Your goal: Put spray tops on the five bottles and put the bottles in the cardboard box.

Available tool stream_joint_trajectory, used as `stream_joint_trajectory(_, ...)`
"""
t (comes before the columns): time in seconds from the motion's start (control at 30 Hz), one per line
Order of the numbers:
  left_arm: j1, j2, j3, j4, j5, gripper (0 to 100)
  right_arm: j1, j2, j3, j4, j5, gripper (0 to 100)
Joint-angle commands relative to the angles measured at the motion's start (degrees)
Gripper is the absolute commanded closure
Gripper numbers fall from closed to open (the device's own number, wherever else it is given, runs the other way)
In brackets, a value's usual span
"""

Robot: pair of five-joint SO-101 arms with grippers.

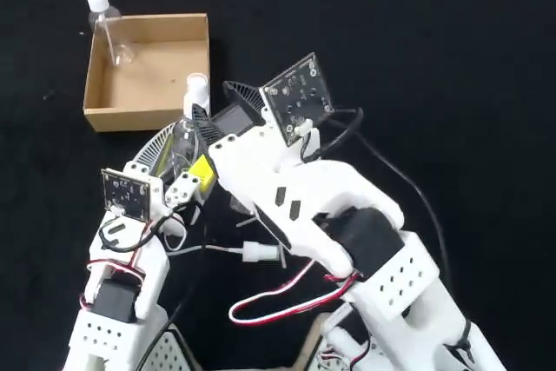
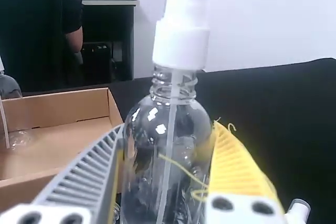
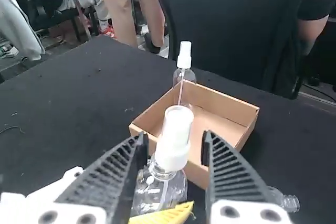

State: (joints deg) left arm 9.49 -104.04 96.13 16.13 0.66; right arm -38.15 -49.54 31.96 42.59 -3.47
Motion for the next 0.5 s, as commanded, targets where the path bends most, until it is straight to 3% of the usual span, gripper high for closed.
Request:
stream_joint_trajectory(0.0,0.48,-0.53,1.19,-1.23,0.53,91,5.10,0.48,-5.32,-6.68,0.00,84.5)
stream_joint_trajectory(0.47,0.48,-0.53,1.19,-1.23,0.53,91,6.07,22.81,-19.30,-7.03,0.00,87.9)
